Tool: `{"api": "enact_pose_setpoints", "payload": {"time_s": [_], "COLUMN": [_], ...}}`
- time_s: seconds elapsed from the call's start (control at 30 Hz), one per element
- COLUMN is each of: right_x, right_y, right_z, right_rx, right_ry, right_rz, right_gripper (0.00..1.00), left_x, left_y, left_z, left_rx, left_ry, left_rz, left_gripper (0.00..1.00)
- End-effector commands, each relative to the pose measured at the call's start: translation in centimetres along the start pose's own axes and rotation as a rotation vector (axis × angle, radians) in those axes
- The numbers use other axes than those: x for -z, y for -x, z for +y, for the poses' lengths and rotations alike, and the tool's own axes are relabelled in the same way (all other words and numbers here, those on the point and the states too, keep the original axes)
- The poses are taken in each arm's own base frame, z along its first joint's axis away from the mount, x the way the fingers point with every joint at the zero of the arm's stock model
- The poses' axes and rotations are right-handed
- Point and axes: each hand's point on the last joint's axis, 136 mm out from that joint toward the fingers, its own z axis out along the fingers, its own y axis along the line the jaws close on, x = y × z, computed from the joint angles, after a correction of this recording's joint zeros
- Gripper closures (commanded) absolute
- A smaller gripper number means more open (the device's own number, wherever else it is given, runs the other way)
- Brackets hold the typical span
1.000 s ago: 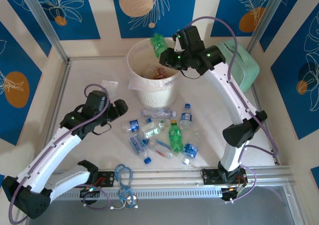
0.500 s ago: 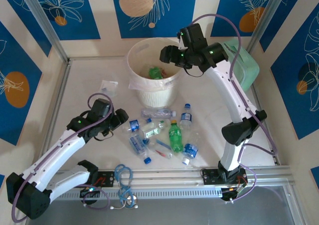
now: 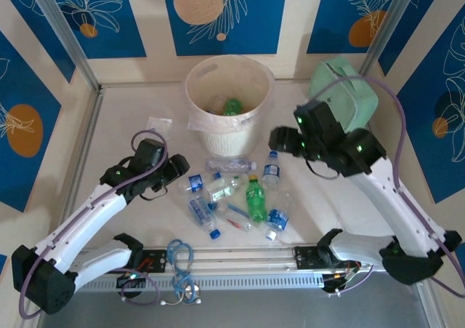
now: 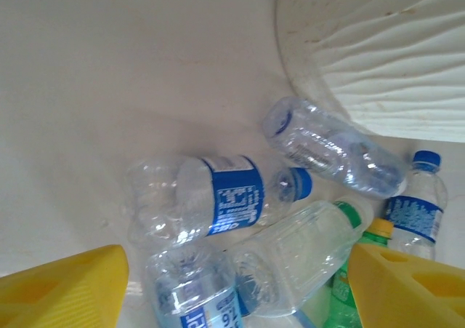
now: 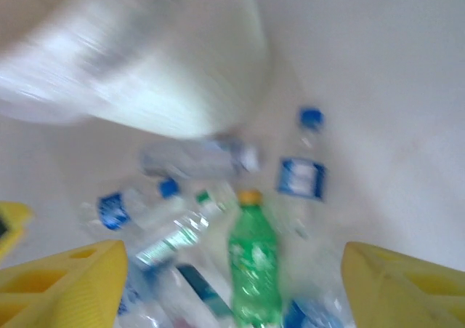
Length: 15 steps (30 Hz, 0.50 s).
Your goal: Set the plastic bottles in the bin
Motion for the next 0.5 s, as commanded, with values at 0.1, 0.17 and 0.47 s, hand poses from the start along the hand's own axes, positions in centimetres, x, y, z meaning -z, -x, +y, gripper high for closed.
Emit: {"api": "enact_pose_setpoints", "payload": {"time_s": [0.1, 0.17, 0.47], "right_x": [-2.6, -3.9, -8.9], "right_y": [-8.4, -10.4, -15.2], "right_z": [-5.9, -6.7, -8.0], "right_rx": [-0.174, -0.210, -0.408], "right_ry": [-0.168, -0.199, -0.187], "right_rz": [0.208, 0.270, 0.463], "right_gripper": [0.14, 0.14, 0.13], "left_x": [1.4, 1.5, 2.1], "left_y": [2.1, 2.4, 2.6], "left_z": [-3.4, -3.9, -4.8], "left_rx": [-0.065, -0.066, -0.071], "left_ry": [-0.096, -0.112, -0.155], "left_rz": [-0.069, -0.075, -0.085], "left_gripper": [0.22, 0.23, 0.24]}}
